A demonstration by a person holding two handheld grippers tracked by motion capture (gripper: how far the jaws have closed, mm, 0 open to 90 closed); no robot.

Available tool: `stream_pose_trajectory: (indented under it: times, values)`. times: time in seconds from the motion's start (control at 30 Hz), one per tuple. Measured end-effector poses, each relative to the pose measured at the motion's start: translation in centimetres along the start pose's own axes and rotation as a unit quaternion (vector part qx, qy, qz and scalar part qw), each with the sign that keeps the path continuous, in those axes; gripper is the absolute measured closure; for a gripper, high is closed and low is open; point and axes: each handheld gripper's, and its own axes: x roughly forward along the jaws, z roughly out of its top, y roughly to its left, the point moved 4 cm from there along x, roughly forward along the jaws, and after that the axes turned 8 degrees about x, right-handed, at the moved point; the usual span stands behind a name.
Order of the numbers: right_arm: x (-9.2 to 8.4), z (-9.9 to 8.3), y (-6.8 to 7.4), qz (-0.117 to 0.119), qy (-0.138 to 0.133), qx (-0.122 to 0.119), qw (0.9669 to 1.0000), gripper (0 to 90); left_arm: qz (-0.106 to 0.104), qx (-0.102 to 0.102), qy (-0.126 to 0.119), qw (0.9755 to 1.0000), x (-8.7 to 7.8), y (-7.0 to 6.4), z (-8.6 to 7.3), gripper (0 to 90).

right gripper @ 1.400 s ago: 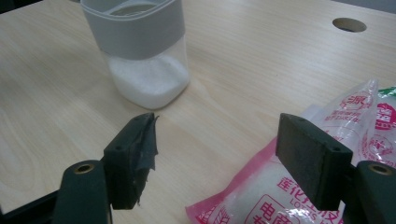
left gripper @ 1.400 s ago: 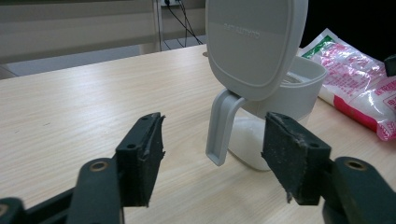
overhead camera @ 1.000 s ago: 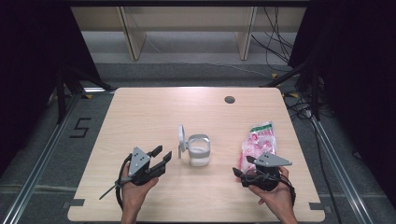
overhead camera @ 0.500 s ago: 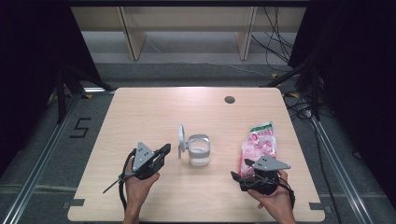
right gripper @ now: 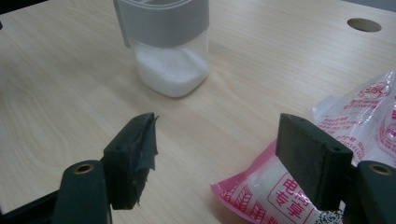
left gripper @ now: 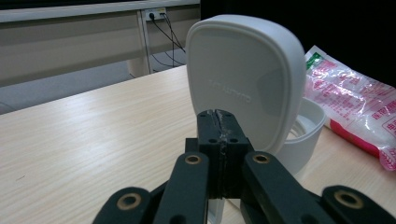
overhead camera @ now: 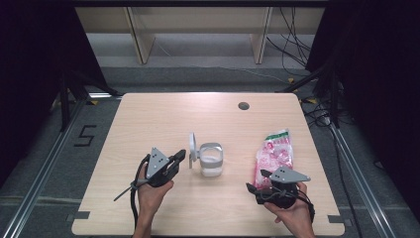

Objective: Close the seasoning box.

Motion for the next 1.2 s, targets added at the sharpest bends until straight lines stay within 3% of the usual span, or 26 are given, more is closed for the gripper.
stream_pose_trajectory:
  times: [0.03, 0.27, 0.37, 0.43, 0.5, 0.57, 0.67, 0.83, 0.9, 1.0, 1.03, 1.13, 1.2]
  values:
    - [-0.1, -0.1, 0.1, 0.002, 0.005, 0.007, 1.0000, 30.1, -0.004, 0.002, -0.003, 1.0000, 0.1, -0.1, 0.1, 88.9]
    - [-0.1, -0.1, 0.0, 0.008, 0.000, -0.004, 1.0000, 30.1, -0.007, -0.001, -0.005, 1.0000, 0.3, -0.5, 0.6, 88.9]
    - [-0.3, -0.2, -0.1, 0.003, 0.002, 0.006, 1.0000, 30.1, -0.007, 0.002, -0.009, 0.9999, 0.4, -0.6, 0.8, 88.9]
    - [-0.3, -0.2, -0.3, 0.002, -0.003, -0.006, 1.0000, 30.1, -0.009, 0.007, -0.008, 0.9999, 0.5, -0.7, 0.9, 89.0]
    - [-0.4, -0.2, -0.1, 0.000, -0.003, 0.006, 1.0000, 30.1, -0.011, 0.004, -0.013, 0.9999, 0.6, -0.8, 0.9, 88.9]
    - [-0.3, -0.2, -0.4, 0.002, -0.007, -0.009, 0.9999, 30.1, -0.011, 0.008, -0.014, 0.9998, 0.6, -0.8, 1.0, 88.9]
    - [-0.2, -0.2, -0.3, 0.012, 0.000, -0.002, 0.9999, 30.1, -0.010, 0.009, -0.009, 0.9999, 0.6, -0.8, 1.0, 89.0]
    - [-0.4, -0.3, -0.4, 0.006, 0.000, 0.001, 1.0000, 30.1, -0.013, 0.006, -0.014, 0.9998, 0.9, -1.0, 1.1, 89.0]
    - [-0.3, -0.2, -0.5, 0.005, -0.007, -0.009, 0.9999, 30.1, -0.012, 0.012, -0.009, 0.9998, 0.8, -1.0, 1.1, 88.9]
    - [-0.5, -0.3, -0.3, 0.003, 0.000, 0.005, 1.0000, 30.1, -0.013, 0.011, -0.009, 0.9998, 0.9, -1.1, 1.2, 89.0]
    - [-0.5, -0.3, -0.4, 0.000, -0.006, -0.004, 1.0000, 30.1, -0.012, 0.005, -0.009, 0.9999, 0.9, -1.2, 1.2, 89.0]
    - [-0.6, -0.3, -0.3, 0.003, -0.001, 0.006, 1.0000, 30.1, -0.014, 0.014, -0.011, 0.9998, 0.9, -1.2, 1.3, 89.0]
    - [-0.5, -0.3, -0.4, 0.002, -0.007, -0.003, 1.0000, 30.1, -0.013, 0.011, -0.012, 0.9998, 1.0, -1.3, 1.3, 88.9]
